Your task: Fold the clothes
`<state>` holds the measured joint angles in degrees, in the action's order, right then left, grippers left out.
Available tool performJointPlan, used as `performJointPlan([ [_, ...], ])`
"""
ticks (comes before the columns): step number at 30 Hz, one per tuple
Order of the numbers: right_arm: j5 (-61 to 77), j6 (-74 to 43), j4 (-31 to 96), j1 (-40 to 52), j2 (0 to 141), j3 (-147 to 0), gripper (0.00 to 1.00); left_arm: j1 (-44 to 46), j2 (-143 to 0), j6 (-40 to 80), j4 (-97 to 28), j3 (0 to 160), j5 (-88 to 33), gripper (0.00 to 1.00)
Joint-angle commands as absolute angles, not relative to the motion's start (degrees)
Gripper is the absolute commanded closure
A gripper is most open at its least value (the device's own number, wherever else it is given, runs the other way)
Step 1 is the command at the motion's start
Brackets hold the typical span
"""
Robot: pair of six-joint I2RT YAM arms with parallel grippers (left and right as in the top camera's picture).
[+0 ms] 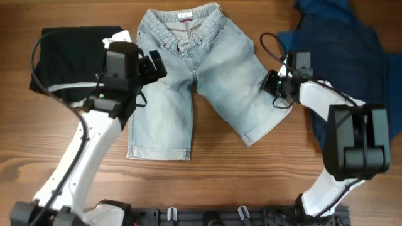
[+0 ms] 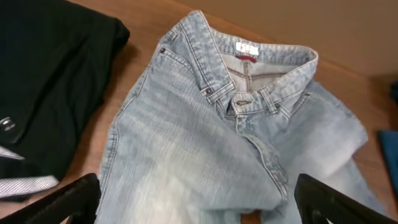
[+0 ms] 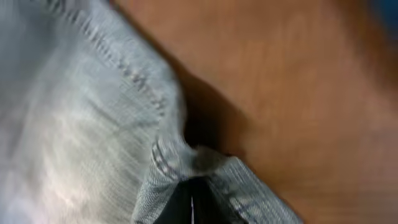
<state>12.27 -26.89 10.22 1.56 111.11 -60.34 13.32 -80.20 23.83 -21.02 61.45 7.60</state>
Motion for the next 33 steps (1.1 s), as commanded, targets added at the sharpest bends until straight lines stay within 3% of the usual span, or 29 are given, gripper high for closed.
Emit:
performJointPlan([
  [1,1.1,-25.3,10.6,-0.6,116.8,-62.2,0.96,12.8,-82.8,19.6,-17.0,62.1,7.6,0.00],
  [5,3.9,-19.7,14.9,-3.3,116.8,-68.3,0.92,10.6,-84.1,17.8,-10.4,62.2,6.9,0.00],
  [6,5.9,-17.8,18.8,-3.8,116.6,-71.1,0.83,9.7,-84.8,16.1,-8.6,62.4,4.6,0.01],
  [8,8.3,-14.7,28.8,-3.8,116.0,-78.1,0.50,7.8,-87.8,14.5,-6.8,65.1,-0.4,0.02],
  [10,10.8,-12.1,37.6,-3.6,115.1,-84.4,0.33,7.2,-92.2,11.6,-8.5,70.5,-3.9,0.03],
  [11,12.7,-10.3,42.7,-3.6,114.6,-88.2,0.30,7.3,-94.7,9.9,-10.6,74.1,-4.8,0.03],
  [15,15.7,-6.0,53.7,-2.4,111.6,-97.5,0.24,9.2,-107.4,1.4,-24.2,94.3,-6.0,0.03],
  [19,15.7,-6.0,56.1,-1.4,109.6,-97.7,0.21,12.5,-117.2,-5.3,-30.2,107.5,-3.8,0.03],
  [33,15.7,-6.0,58.6,-1.3,109.6,-97.6,0.19,17.9,-133.9,-17.5,-28.7,108.8,3.1,0.05],
])
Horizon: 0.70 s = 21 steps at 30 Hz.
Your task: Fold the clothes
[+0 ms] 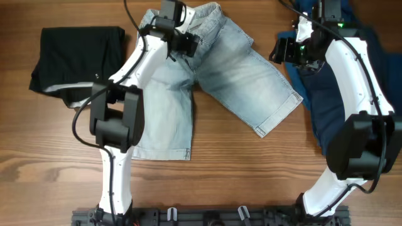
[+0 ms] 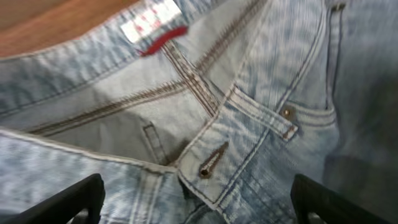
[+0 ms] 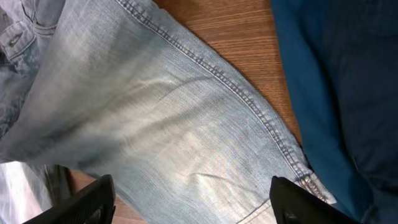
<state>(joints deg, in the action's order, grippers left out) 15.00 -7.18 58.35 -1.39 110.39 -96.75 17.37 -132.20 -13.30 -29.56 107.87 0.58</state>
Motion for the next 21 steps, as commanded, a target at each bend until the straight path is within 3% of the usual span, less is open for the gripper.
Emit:
performJointPlan([
  [1,15.7,-6.0,58.6,-1.3,109.6,-97.6,0.19,17.9,-134.4,-17.8,-28.7,108.8,3.1,0.05],
  [6,15.7,-6.1,58.6,-1.3,109.6,-97.6,0.20,17.9,-137.6,-19.4,-28.7,108.8,6.4,0.08],
  [9,15.6,-6.0,58.8,-1.3,109.6,-97.6,0.19,17.8,-139.6,-18.1,-28.4,108.8,8.7,0.17],
  [10,15.5,-6.0,58.8,-1.3,109.6,-97.6,0.19,17.8,-139.9,-16.6,-27.9,108.8,10.0,0.25],
  [11,15.5,-6.0,58.7,-1.3,109.6,-97.6,0.19,17.7,-140.1,-13.0,-26.7,108.8,12.8,0.54],
  [12,15.5,-6.0,58.7,-1.3,109.6,-97.6,0.19,17.7,-140.1,-10.9,-25.8,108.8,14.6,0.71],
  [15,15.5,-6.0,58.5,-1.3,109.6,-97.6,0.19,17.7,-139.5,-5.1,-22.8,108.8,17.9,0.94],
  [19,15.5,-6.0,57.9,-1.3,109.6,-97.6,0.20,17.8,-137.0,-1.3,-22.7,111.3,17.9,0.96],
  [21,15.5,-6.0,57.8,-1.3,109.6,-97.6,0.19,17.8,-135.5,-0.5,-22.0,112.0,17.9,0.91],
])
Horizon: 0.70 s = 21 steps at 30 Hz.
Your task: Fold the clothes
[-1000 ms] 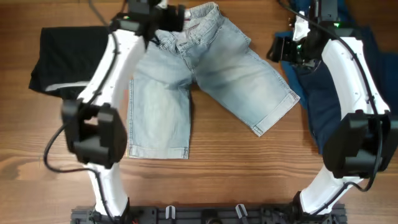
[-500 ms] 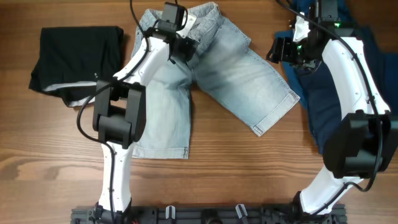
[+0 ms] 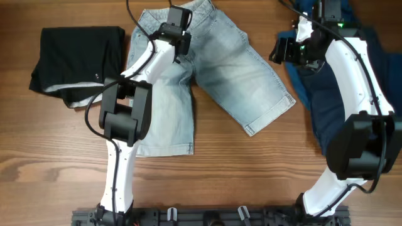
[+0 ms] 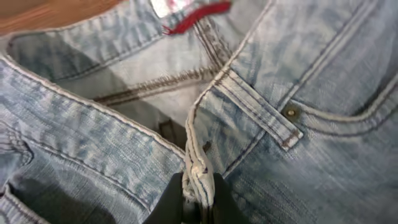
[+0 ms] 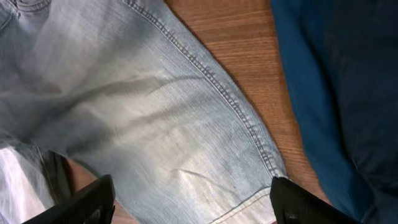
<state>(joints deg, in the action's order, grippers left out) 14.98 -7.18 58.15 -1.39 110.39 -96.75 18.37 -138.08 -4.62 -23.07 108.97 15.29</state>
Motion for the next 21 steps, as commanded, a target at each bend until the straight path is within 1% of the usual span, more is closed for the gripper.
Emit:
performJointPlan([
  [1,15.5,-6.0,57.7,-1.3,109.6,-97.6,0.19,17.8,-134.7,-0.4,-21.1,112.2,17.9,0.90],
  [3,15.5,-6.0,57.7,-1.3,109.6,-97.6,0.20,17.7,-133.9,0.8,-18.2,112.2,17.9,0.89],
  [5,15.5,-6.0,57.8,-1.3,109.6,-97.5,0.19,17.7,-133.8,1.6,-15.3,112.2,17.9,0.96],
  [11,15.5,-6.0,57.9,-1.3,109.6,-97.4,0.19,17.1,-133.7,3.7,-9.0,112.2,19.5,0.96],
  [13,15.5,-6.0,57.9,-1.3,109.6,-97.4,0.19,16.5,-133.7,3.7,-6.5,112.2,21.0,0.95],
  [14,15.5,-6.0,57.9,-1.3,109.6,-97.4,0.19,15.9,-133.7,3.7,-5.1,112.2,21.7,0.77],
  [15,15.5,-6.0,57.9,-1.3,109.6,-97.4,0.19,15.4,-133.7,3.7,-4.2,112.2,21.8,0.46],
  [16,15.5,-6.0,57.9,-1.3,109.6,-97.4,0.19,14.9,-133.5,3.7,-4.1,112.2,21.8,0.02],
  [17,15.5,-6.0,57.9,-1.3,109.6,-97.4,0.19,14.5,-132.9,3.7,-5.0,112.3,22.0,0.00],
  [20,15.5,-6.0,58.3,-1.3,109.6,-97.4,0.19,14.1,-128.0,4.3,-14.3,112.3,22.2,0.00],
  [21,15.5,-6.0,58.6,-1.3,109.6,-97.4,0.19,14.1,-125.7,6.4,-19.0,112.3,22.2,0.00],
])
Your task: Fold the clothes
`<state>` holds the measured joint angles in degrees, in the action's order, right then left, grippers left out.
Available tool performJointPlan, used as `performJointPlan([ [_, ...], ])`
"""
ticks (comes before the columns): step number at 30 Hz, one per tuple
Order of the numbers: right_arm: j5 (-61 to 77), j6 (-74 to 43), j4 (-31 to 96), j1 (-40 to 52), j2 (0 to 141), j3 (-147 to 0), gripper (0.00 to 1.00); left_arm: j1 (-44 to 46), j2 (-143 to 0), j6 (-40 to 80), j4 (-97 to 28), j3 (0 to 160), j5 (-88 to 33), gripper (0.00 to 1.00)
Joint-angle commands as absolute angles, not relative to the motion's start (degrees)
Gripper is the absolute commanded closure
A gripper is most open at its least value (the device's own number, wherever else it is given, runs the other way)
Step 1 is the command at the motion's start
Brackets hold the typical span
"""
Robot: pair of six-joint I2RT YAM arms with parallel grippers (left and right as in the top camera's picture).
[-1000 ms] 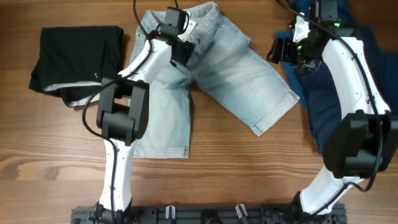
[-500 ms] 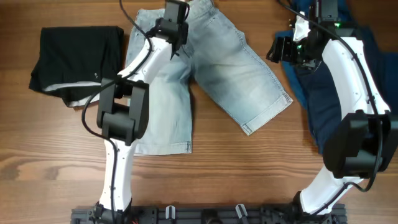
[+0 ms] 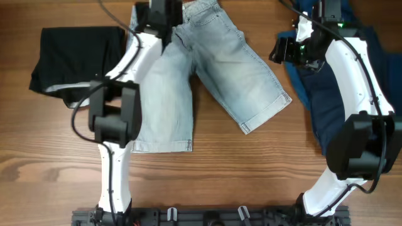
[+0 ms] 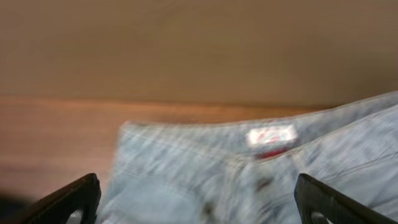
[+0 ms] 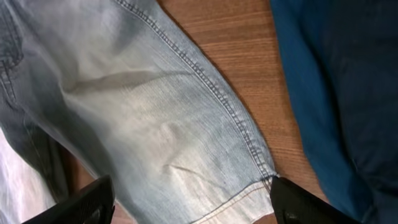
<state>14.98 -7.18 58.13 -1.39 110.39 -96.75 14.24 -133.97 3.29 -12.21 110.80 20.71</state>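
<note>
Light blue denim shorts (image 3: 213, 63) lie flat at the table's far middle, waistband (image 4: 267, 140) toward the far edge, one leg pointing to the near side and the other splayed right. My left gripper (image 3: 169, 12) hovers over the waistband's left part, open (image 4: 198, 208), holding nothing; its view is blurred. Beside the splayed leg's outer seam my right gripper (image 3: 281, 51) is open too (image 5: 193, 208), above that leg's hem (image 5: 249, 193). A folded black garment (image 3: 75, 53) lies at the far left. A dark blue garment (image 3: 342, 69) lies at the right.
The wooden table (image 3: 251, 176) runs bare along its near side. The blue garment (image 5: 342, 93) lies close to the right of the splayed leg, under my right arm. A dark rail (image 3: 207, 216) lines the near edge.
My left gripper was shut on the waistband edge at the fly; now it is open and sits farther back. The shorts have shifted slightly toward the far edge. The right arm has not moved.
First my right gripper was shut on the splayed leg's outer edge, and the left hung open over the other leg. Then both were open, the left over the waistband. The left then pinched the waistband and has let go, with the shorts lying straighter.
</note>
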Motion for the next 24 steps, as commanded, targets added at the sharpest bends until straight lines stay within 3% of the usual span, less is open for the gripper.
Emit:
performJointPlan([
  [1,15.5,-5.4,59.1,-1.3,109.6,-97.4,0.19,14.4,-122.5,10.3,-26.2,112.3,21.9,0.00],
  [5,15.5,-4.8,62.6,-1.3,109.6,-97.3,0.20,14.3,-112.7,15.9,-51.4,112.3,9.0,0.00],
  [9,15.5,-9.6,63.9,0.2,109.6,-92.7,0.20,14.3,-107.5,15.9,-64.2,112.3,7.5,0.00],
  [15,7.6,-22.4,59.1,2.1,109.6,-79.7,0.22,14.3,-106.5,15.9,-66.3,112.3,7.4,0.00],
  [24,-5.1,-31.7,47.8,2.1,109.6,-68.9,0.26,14.3,-106.5,15.9,-66.7,112.2,7.5,0.00],
])
